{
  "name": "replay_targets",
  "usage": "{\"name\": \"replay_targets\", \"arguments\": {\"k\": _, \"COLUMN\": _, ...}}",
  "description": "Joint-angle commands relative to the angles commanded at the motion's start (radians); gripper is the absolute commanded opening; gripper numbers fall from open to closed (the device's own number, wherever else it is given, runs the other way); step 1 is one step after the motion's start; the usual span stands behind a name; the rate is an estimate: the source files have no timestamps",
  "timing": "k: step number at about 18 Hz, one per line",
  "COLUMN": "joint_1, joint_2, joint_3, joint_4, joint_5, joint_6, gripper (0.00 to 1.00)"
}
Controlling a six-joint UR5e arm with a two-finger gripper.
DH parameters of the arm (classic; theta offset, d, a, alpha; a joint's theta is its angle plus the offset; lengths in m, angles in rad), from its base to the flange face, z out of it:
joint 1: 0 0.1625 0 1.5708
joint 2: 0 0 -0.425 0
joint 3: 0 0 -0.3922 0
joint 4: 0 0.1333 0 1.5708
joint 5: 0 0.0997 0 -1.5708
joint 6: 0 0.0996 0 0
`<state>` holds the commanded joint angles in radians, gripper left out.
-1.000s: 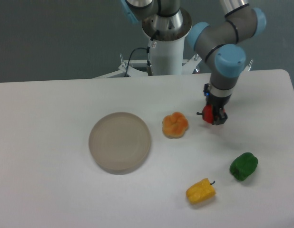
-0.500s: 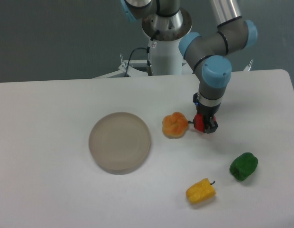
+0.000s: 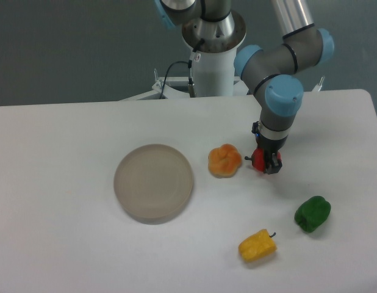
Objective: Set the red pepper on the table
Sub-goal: 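Lower the red pepper onto the table beside the orange pepper, then open the gripper and withdraw it toward the green pepper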
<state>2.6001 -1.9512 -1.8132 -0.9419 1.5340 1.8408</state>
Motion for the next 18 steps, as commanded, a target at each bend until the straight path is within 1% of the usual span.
{"name": "replay_targets", "arguments": {"k": 2, "joint_1": 0.000, "joint_2": -0.003, "joint_3": 0.005, "joint_4": -0.002, "joint_5": -0.025, "joint_6": 0.014, "gripper": 0.66}}
{"name": "replay_targets", "arguments": {"k": 7, "joint_1": 0.009, "joint_2": -0.009, "joint_3": 0.008, "joint_4": -0.002, "joint_5": -0.034, "joint_6": 0.026, "gripper": 0.66}}
{"name": "replay_targets", "arguments": {"k": 8, "joint_1": 0.009, "joint_2": -0.009, "joint_3": 0.008, "joint_4": -0.002, "joint_5": -0.034, "joint_6": 0.026, "gripper": 0.68}}
{"name": "replay_targets", "arguments": {"k": 9, "joint_1": 0.009, "joint_2": -0.009, "joint_3": 0.009, "joint_4": -0.002, "joint_5": -0.034, "joint_6": 0.026, "gripper": 0.74}}
{"name": "replay_targets", "arguments": {"k": 10, "joint_1": 0.009, "joint_2": -0.009, "joint_3": 0.011, "joint_4": -0.002, "joint_5": -0.034, "joint_6": 0.026, "gripper": 0.85}}
{"name": "replay_targets", "arguments": {"k": 11, "joint_1": 0.009, "joint_2": -0.009, "joint_3": 0.015, "joint_4": -0.002, "joint_5": -0.034, "joint_6": 0.028, "gripper": 0.94}}
{"name": "replay_targets", "arguments": {"k": 12, "joint_1": 0.009, "joint_2": -0.008, "joint_3": 0.020, "joint_4": -0.003, "joint_5": -0.035, "joint_6": 0.028, "gripper": 1.00}}
{"name": "replay_targets", "arguments": {"k": 15, "joint_1": 0.029, "joint_2": -0.003, "joint_3": 0.032, "joint_4": -0.005, "joint_5": -0.037, "joint_6": 0.029, "gripper": 1.00}}
{"name": "replay_targets", "arguments": {"k": 18, "joint_1": 0.038, "joint_2": 0.003, "joint_3": 0.084, "joint_4": -0.017, "joint_5": -0.046, "joint_6": 0.029, "gripper": 1.00}}
